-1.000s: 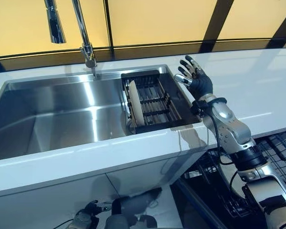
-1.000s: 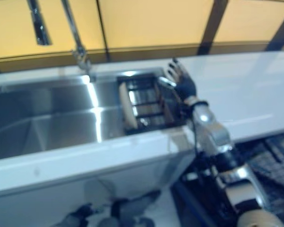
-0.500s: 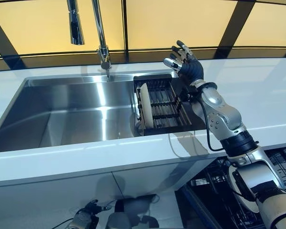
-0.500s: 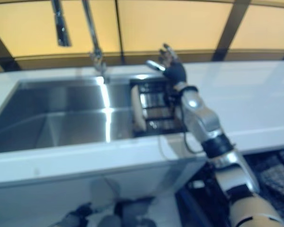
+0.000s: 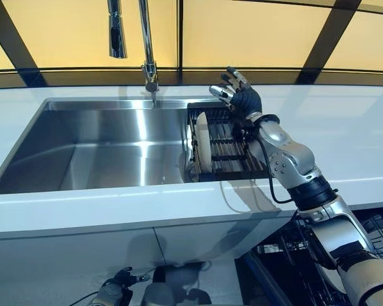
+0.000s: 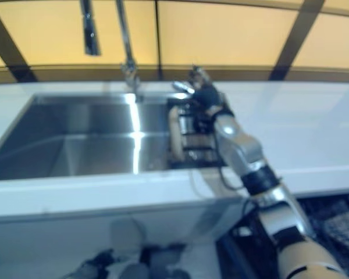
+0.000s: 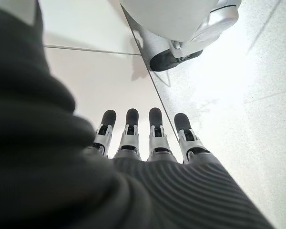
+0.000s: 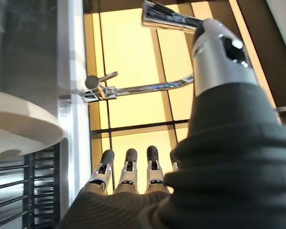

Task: Take plates into dishwasher

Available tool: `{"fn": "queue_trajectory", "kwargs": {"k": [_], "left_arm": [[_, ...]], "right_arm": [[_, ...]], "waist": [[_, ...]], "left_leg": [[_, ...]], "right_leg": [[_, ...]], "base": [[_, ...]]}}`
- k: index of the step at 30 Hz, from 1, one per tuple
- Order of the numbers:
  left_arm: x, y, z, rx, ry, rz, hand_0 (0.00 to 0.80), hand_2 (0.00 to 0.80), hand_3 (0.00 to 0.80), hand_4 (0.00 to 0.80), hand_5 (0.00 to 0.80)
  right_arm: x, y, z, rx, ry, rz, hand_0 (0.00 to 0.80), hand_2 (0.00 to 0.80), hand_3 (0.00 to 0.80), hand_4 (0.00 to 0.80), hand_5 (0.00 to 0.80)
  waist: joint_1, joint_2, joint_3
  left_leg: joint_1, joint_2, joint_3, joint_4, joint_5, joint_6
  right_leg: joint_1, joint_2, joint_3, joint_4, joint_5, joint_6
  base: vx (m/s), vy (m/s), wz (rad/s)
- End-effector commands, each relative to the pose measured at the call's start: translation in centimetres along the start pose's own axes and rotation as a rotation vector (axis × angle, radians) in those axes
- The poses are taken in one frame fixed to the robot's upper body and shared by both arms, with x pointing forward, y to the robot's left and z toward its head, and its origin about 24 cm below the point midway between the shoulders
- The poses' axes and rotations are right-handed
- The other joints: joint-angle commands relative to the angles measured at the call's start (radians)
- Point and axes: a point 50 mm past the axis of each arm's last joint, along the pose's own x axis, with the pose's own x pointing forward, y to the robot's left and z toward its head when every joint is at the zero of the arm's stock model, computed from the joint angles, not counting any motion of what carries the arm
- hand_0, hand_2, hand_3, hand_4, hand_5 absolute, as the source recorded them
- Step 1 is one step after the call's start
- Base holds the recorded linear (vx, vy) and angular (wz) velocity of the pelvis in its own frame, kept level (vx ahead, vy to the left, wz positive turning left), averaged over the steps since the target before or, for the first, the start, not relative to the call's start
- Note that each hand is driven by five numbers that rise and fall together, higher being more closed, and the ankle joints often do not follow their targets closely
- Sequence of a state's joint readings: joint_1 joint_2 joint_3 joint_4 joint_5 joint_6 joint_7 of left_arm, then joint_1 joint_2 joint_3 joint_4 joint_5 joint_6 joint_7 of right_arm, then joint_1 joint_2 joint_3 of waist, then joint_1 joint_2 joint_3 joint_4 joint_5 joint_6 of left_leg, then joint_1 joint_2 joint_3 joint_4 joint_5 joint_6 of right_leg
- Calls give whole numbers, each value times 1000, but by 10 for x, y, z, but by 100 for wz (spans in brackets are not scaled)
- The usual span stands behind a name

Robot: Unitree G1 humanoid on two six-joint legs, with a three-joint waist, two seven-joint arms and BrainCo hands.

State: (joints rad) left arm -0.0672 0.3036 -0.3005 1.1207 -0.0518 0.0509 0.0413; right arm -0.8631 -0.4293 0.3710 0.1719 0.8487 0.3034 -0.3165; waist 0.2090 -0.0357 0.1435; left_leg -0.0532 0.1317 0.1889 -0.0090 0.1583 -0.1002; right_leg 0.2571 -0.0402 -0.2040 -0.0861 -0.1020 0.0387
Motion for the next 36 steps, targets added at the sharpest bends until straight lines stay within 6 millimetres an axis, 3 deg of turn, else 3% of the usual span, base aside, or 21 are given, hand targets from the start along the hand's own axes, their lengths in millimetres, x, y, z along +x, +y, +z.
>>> {"fn": "queue_trajectory", "kwargs": {"k": [1,9,18,36], "left_arm": [[2,-1,-1,118,2,-7,0,0,0,0,0],[2,1,0,121,6,-6,0,0,0,0,0],[4,-2,8,131,-9,-22,0,0,0,0,0],[3,-1,2,161,9,-32,0,0,0,0,0]], "right_arm": [[1,6,21,-9,-71,18,0,0,0,0,0],[5,3,13,-51,29,8,0,0,0,0,0],[13,-11,18,-87,50,-58,0,0,0,0,0],[14,-27,-16,-68,195,-24,0,0,0,0,0]], "waist": [[7,-24,-60],[-9,-27,-56],[-15,-24,-56],[-16,-21,-53]], "left_leg": [[-181,-82,8,-34,48,12],[-175,-76,16,-36,52,8],[-174,-71,18,-25,55,4],[-166,-70,11,-22,60,0]], "right_leg": [[37,31,-17,89,-52,-26],[20,35,-8,99,-46,-32],[12,39,-5,112,-44,-40],[-4,44,-12,134,-41,-49]], "base": [[0,0,0],[0,0,0],[0,0,0],[2,0,0]]}}
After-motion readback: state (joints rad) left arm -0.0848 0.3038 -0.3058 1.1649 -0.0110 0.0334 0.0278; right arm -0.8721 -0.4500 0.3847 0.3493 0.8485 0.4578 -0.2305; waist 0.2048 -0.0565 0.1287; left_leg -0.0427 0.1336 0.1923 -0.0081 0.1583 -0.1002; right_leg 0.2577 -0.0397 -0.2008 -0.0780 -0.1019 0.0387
